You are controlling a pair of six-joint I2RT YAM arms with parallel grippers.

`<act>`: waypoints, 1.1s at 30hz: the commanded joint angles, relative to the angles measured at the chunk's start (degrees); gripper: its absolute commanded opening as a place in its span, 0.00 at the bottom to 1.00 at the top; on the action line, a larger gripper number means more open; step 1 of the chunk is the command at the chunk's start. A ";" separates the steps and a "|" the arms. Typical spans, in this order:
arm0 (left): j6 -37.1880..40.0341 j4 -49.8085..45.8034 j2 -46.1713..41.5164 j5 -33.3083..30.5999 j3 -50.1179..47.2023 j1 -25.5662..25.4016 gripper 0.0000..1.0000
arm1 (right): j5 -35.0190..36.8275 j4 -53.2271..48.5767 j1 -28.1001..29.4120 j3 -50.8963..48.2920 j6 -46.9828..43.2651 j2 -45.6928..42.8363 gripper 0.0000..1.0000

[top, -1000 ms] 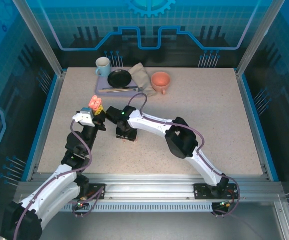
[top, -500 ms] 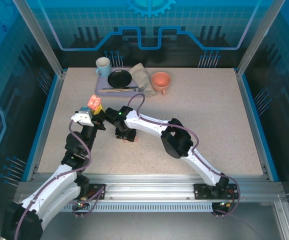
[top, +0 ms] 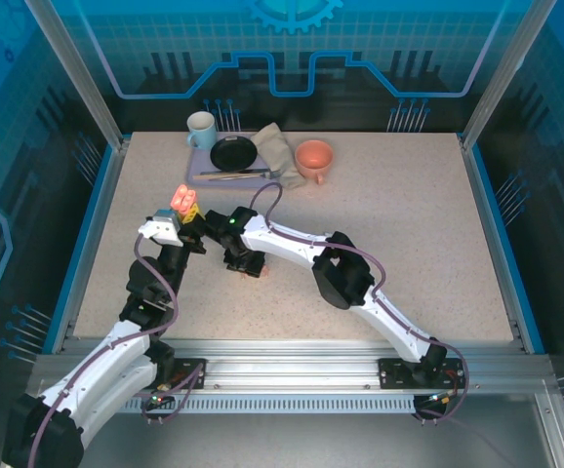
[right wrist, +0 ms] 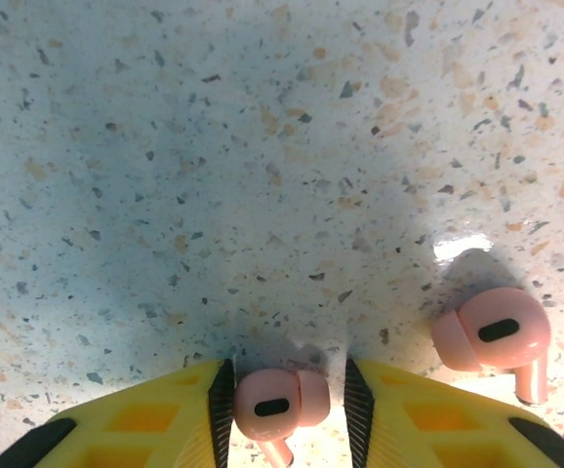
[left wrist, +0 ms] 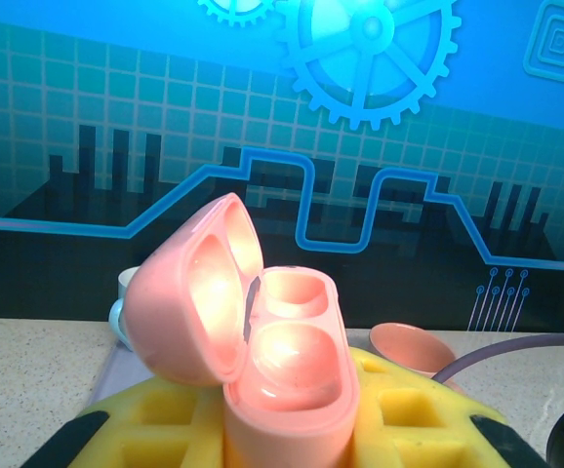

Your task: Insert the wireless bluetooth earbuds into the charging case

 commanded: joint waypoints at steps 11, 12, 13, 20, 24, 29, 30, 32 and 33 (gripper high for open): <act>-1.95 2.60 -0.11 -1.02 -0.28 0.70 0.00 | -2.20 0.33 1.34 0.94 2.36 2.80 0.28; -1.96 2.50 -0.13 -0.86 -0.19 0.74 0.00 | -2.15 0.42 1.37 0.95 2.41 2.79 0.28; -1.95 2.47 -0.18 -0.86 -0.18 0.70 0.00 | -2.04 0.35 1.35 0.96 2.42 2.82 0.28; -2.07 2.18 -0.18 -0.74 -0.02 0.70 0.00 | -0.55 0.57 1.52 -0.15 1.35 1.41 0.25; -2.13 1.97 -0.18 -0.81 0.09 0.70 0.00 | 1.82 1.94 1.87 -2.60 0.43 -1.73 0.24; -2.05 1.55 -0.17 -0.49 0.76 0.70 0.00 | 5.13 5.00 1.87 -6.81 -0.59 -7.28 0.23; -2.09 1.33 -0.13 -0.34 0.96 0.70 0.00 | 5.70 5.38 1.88 -7.45 -0.68 -8.37 0.23; -2.08 1.22 0.00 -0.29 1.24 0.70 0.00 | 6.73 6.14 1.79 -8.81 -1.11 -10.33 0.23; -2.18 1.23 0.09 -0.14 1.34 0.70 0.00 | 7.26 6.52 1.71 -9.56 -1.26 -10.82 0.23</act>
